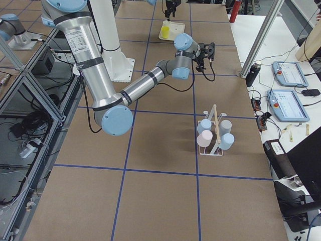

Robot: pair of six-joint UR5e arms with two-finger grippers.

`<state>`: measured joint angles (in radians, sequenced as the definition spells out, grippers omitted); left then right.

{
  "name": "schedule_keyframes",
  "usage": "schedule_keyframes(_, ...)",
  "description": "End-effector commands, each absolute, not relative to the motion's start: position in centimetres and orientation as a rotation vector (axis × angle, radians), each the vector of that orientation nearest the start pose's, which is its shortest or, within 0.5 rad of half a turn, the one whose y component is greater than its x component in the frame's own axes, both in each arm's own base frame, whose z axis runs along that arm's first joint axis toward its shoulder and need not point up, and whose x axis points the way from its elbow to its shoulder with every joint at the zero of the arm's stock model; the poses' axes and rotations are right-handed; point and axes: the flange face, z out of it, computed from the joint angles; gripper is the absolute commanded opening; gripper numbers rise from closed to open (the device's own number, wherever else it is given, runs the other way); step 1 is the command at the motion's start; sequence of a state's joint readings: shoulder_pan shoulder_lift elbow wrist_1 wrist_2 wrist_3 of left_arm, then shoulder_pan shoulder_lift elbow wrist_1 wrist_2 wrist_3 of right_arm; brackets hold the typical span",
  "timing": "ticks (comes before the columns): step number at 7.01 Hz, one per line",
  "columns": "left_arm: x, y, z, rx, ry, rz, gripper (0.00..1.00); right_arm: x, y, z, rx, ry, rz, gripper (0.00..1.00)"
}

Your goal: Transfer IKEA cup to right arm and place on rack

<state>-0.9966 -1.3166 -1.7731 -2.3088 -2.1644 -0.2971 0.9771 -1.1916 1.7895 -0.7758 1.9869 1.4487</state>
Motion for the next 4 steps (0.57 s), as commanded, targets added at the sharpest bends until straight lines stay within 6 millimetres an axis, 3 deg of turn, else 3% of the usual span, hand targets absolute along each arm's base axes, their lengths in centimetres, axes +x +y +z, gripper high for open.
schedule_keyframes(1,17.92,-39.27,60.08,0.344,0.809,0.488,0.80,-25.18,-53.92,25.79,0.423,-1.357,0.417,1.00)
schedule_keyframes(2,18.04,-39.21,60.24,0.341,0.809,0.493,0.47,-25.15,-53.88,25.83,0.424,-1.359,0.416,1.00)
schedule_keyframes(3,18.10,-39.18,60.25,0.342,0.808,0.498,0.22,-25.12,-53.84,25.77,0.425,-1.360,0.415,1.00)
schedule_keyframes(4,18.05,-39.08,59.91,0.347,0.811,0.502,0.12,-25.10,-53.80,25.70,0.425,-1.362,0.416,1.00)
